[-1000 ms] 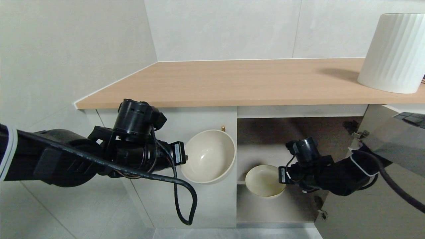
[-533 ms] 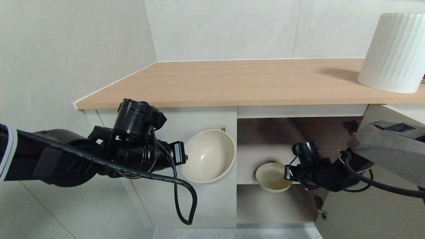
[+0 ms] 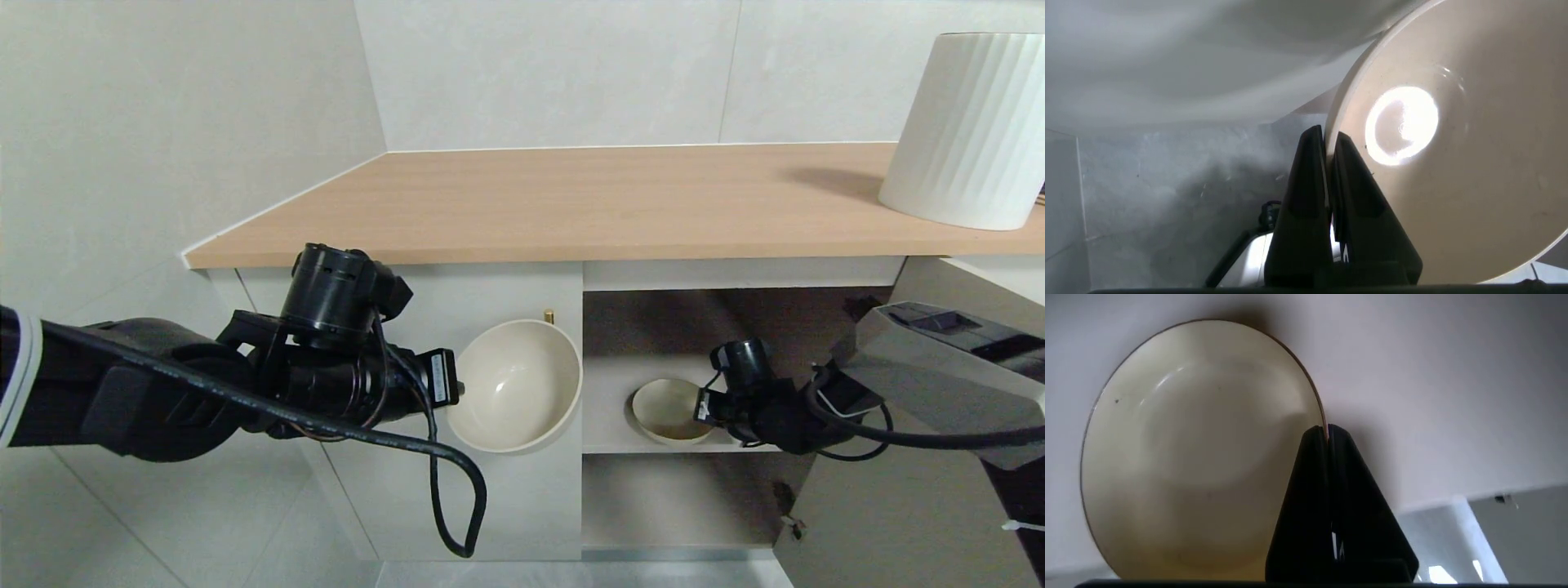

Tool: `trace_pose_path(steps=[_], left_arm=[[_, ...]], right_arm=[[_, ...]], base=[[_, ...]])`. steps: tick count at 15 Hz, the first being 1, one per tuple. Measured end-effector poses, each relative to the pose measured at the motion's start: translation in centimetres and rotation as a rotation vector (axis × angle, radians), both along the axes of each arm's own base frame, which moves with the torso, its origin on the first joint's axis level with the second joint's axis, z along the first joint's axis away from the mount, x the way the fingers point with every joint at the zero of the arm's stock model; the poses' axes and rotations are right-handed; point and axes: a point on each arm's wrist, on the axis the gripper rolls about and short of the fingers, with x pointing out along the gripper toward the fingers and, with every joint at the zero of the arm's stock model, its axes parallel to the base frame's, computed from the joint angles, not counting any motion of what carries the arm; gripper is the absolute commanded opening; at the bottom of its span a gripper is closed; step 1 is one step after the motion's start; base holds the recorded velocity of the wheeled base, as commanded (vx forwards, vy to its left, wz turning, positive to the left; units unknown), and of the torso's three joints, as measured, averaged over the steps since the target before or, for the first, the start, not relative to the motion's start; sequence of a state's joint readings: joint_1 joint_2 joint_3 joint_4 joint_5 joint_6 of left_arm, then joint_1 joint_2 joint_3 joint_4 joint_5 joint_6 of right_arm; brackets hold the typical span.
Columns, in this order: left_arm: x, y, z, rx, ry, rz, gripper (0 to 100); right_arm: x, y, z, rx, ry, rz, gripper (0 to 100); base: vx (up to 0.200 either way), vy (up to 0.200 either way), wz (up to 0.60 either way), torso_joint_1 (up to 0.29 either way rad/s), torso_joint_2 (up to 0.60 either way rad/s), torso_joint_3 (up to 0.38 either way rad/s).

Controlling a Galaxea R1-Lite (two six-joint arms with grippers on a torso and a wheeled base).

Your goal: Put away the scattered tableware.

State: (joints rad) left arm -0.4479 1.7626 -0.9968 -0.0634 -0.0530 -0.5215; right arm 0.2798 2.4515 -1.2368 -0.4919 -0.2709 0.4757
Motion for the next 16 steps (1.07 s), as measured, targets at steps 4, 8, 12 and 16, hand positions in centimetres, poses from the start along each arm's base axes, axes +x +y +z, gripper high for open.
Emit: trace_pose_path(steps=[4, 8, 12, 16], left_arm=[[0.0, 0.0, 0.0, 0.001, -0.001, 0.0, 0], [0.1, 0.0, -0.1, 0.003, 0.002, -0.001, 0], [0.1, 0.0, -0.1, 0.003, 0.002, -0.001, 0], [0.1, 0.0, -0.1, 0.003, 0.002, -0.001, 0]], right_arm=[[1.0, -0.2, -0.4, 0.001, -0.015, -0.012, 0], [1.5, -0.5, -0.6, -0.002, -0.025, -0.027, 0], [1.7, -0.6, -0.7, -0.003, -0.026, -0.031, 100], [1.6, -0.6, -0.8, -0.005, -0.021, -0.031, 100]], base=[[0.0, 0.0, 0.0, 0.0, 0.0, 0.0], [0.0, 0.0, 0.0, 0.0, 0.0, 0.0], [0.0, 0.0, 0.0, 0.0, 0.0, 0.0], [0.0, 0.0, 0.0, 0.0, 0.0, 0.0]])
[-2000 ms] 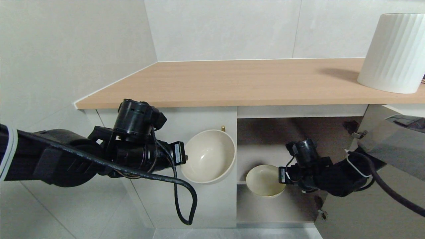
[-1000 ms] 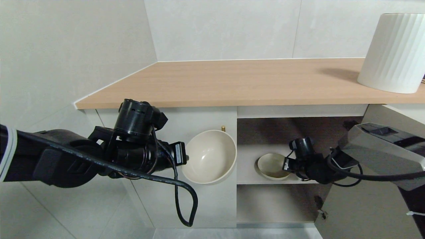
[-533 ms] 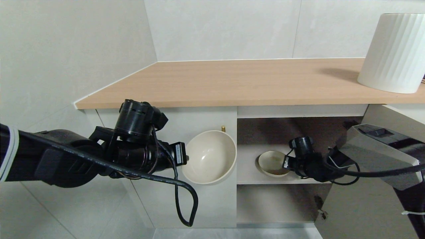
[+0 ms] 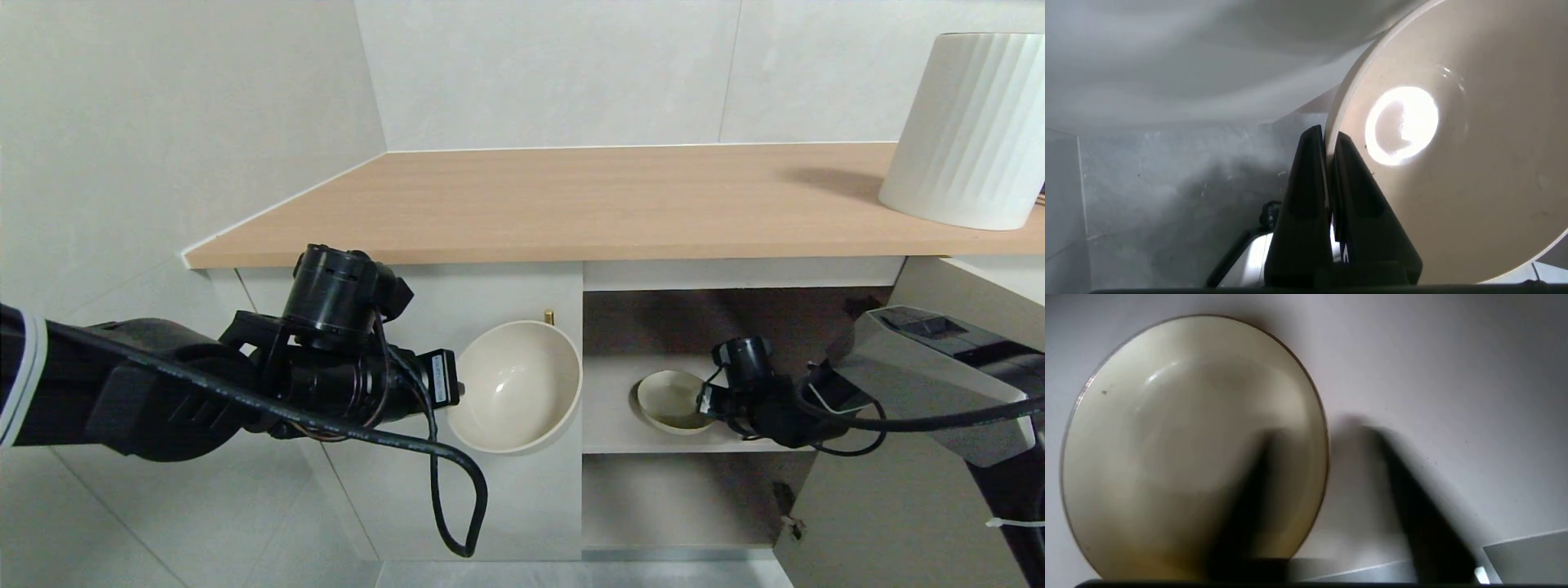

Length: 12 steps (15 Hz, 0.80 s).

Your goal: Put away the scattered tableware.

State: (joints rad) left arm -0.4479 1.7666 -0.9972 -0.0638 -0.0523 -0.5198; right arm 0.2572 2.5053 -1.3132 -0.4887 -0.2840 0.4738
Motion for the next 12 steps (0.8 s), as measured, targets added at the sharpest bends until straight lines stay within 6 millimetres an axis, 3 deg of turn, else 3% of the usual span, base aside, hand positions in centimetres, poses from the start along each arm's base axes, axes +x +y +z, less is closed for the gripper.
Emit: trace_pose_path(steps=[4, 6, 10, 12], left_arm=[[0.0, -0.1, -0.1, 0.001, 0.002, -0.003, 0], [-0.2, -0.8, -0.4, 0.005, 0.01, -0.026, 0], [-0.9, -2.7, -2.2, 0.055, 0.052, -0.098, 0], [-1.5, -3.9, -4.6, 0.147, 0.09, -0.144, 0]], right_arm=[[-0.3, -0.1, 0.2, -0.001, 0.007, 0.001, 100], [-1.5, 0.0, 0.9, -0.003, 0.022, 0.017, 100], [-5.2, 1.3, 4.9, 0.027, 0.03, 0.13, 100], [-7.6, 2.1, 7.8, 0.04, 0.038, 0.222, 100]], base=[[0.0, 0.0, 0.0, 0.0, 0.0, 0.0], [0.0, 0.0, 0.0, 0.0, 0.0, 0.0], [0.0, 0.0, 0.0, 0.0, 0.0, 0.0], [0.0, 0.0, 0.0, 0.0, 0.0, 0.0]])
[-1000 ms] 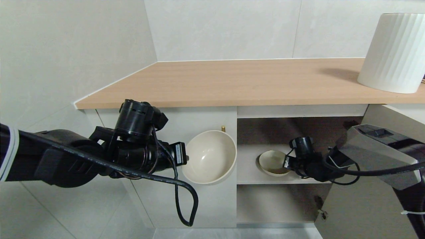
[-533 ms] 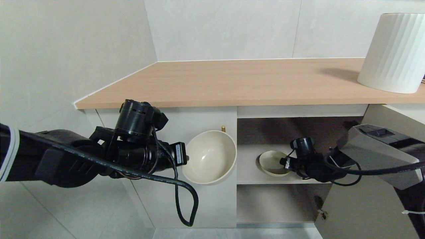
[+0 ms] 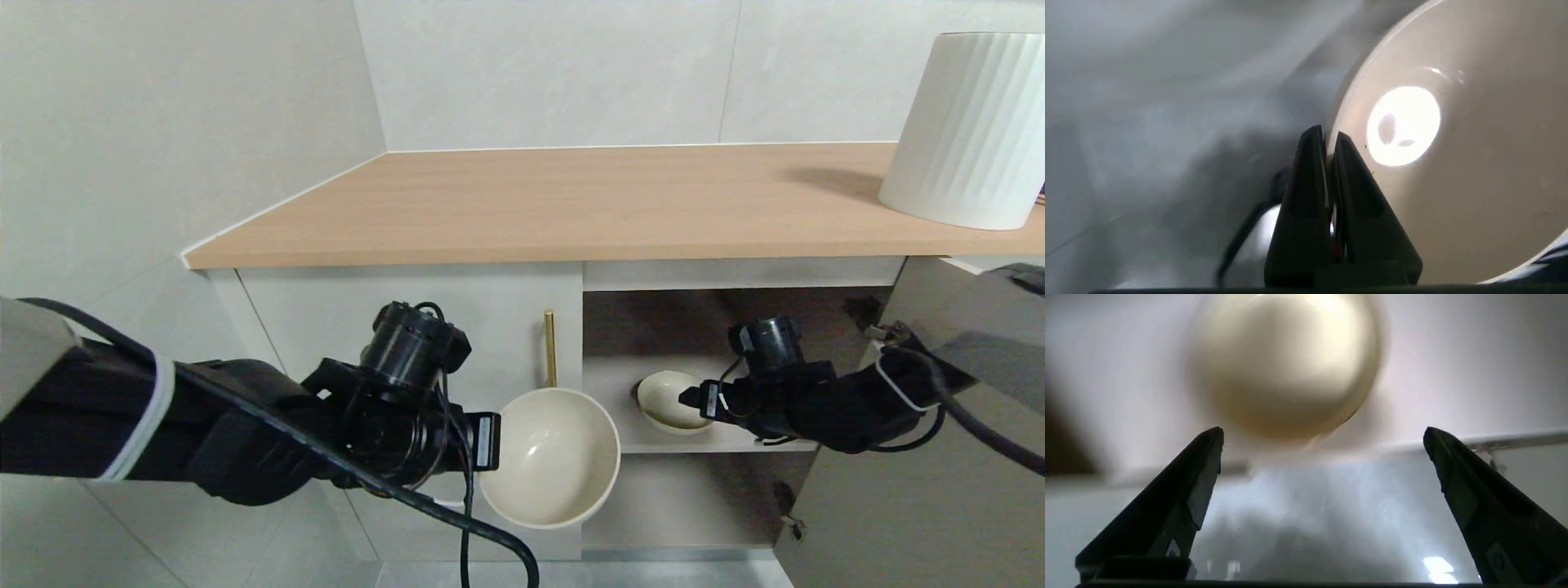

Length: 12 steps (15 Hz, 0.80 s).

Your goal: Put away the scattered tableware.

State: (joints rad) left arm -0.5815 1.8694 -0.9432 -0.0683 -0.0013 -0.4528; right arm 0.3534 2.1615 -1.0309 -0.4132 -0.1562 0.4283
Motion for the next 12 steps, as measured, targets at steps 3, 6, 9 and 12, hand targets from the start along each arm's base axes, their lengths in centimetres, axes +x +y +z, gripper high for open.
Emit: trace_pose_path(steps=[3, 6, 9, 12], left_arm=[[-0.3, -1.8, -3.4, 0.117, 0.047, -0.015, 0], [-0.3, -2.8, -5.2, 0.155, 0.084, -0.04, 0], [-0.1, -3.2, -6.0, 0.166, 0.099, -0.044, 0], [-0.2, -3.4, -6.1, 0.168, 0.102, -0.05, 0]], right_arm=[[-4.5, 1.9, 3.8, 0.028, 0.044, 0.167, 100], [-8.4, 3.9, 6.1, 0.033, 0.064, 0.296, 100], [-11.1, 6.2, 6.5, 0.027, 0.074, 0.403, 100], [-12.0, 7.7, 5.2, 0.004, 0.108, 0.451, 100]], base=[[0.0, 0.0, 0.0, 0.0, 0.0, 0.0], [0.0, 0.0, 0.0, 0.0, 0.0, 0.0], [0.0, 0.0, 0.0, 0.0, 0.0, 0.0], [0.0, 0.0, 0.0, 0.0, 0.0, 0.0]])
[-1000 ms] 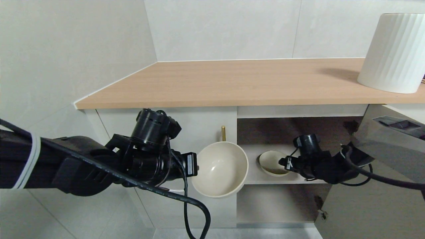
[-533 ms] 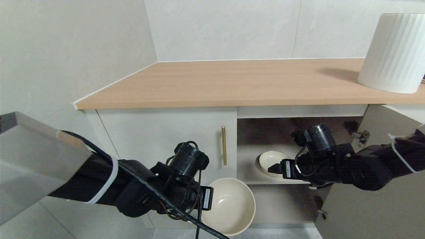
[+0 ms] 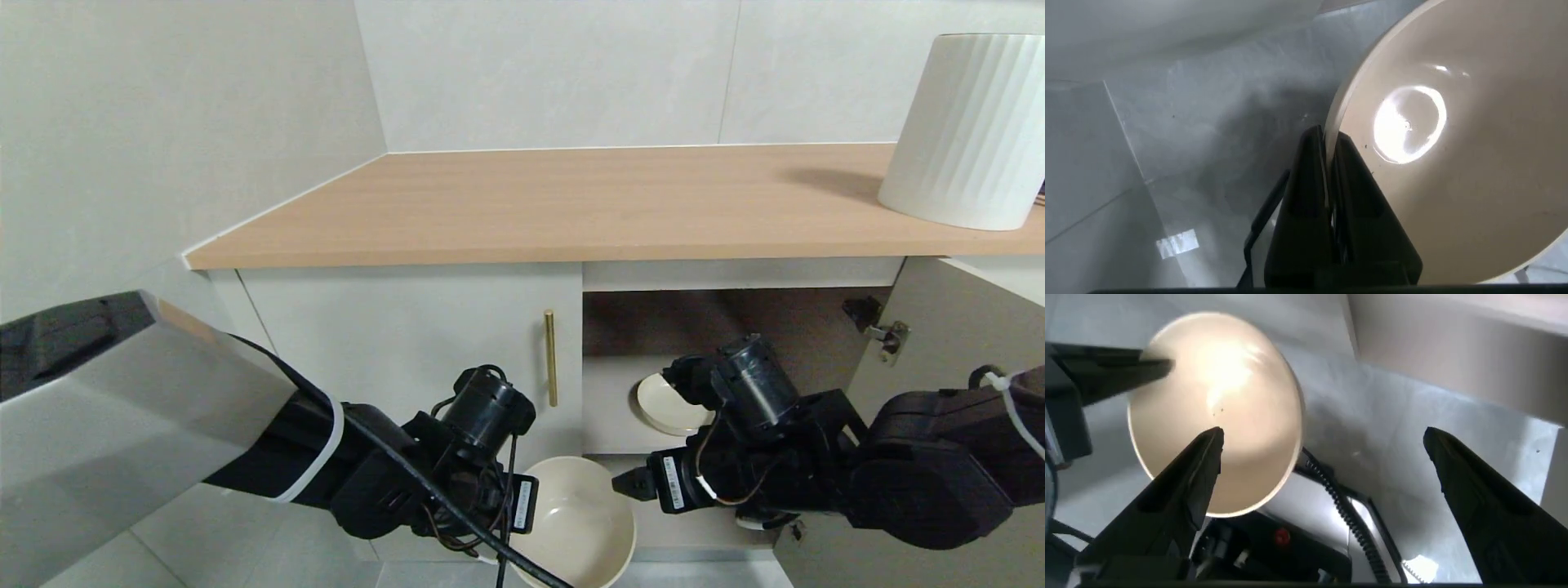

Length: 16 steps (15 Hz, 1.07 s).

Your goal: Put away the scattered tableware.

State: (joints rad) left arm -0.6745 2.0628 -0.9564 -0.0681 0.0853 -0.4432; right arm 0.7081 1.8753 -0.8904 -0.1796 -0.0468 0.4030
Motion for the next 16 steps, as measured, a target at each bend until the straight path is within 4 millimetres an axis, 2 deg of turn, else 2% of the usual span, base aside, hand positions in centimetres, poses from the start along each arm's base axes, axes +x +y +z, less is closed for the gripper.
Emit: trace_pose_path(steps=[6, 13, 14, 16], left_arm=[[-0.7, -0.5, 0.8, -0.011, -0.014, -0.022, 0], [-0.8, -0.5, 0.9, -0.013, -0.016, -0.025, 0], [-0.8, -0.5, 0.9, -0.013, -0.016, -0.025, 0], [-0.8, -0.5, 0.8, -0.012, -0.014, -0.025, 0]], right_arm=[[0.6, 1.5, -3.3, -0.06, 0.041, 0.007, 100], [0.9, 1.8, -4.4, -0.083, 0.042, -0.01, 100], [0.9, 1.8, -4.4, -0.085, 0.044, -0.01, 0], [0.9, 1.8, -4.5, -0.085, 0.045, -0.01, 0]], base=[[0.0, 0.0, 0.0, 0.0, 0.0, 0.0], [0.0, 0.0, 0.0, 0.0, 0.0, 0.0], [0.0, 0.0, 0.0, 0.0, 0.0, 0.0], [0.0, 0.0, 0.0, 0.0, 0.0, 0.0]])
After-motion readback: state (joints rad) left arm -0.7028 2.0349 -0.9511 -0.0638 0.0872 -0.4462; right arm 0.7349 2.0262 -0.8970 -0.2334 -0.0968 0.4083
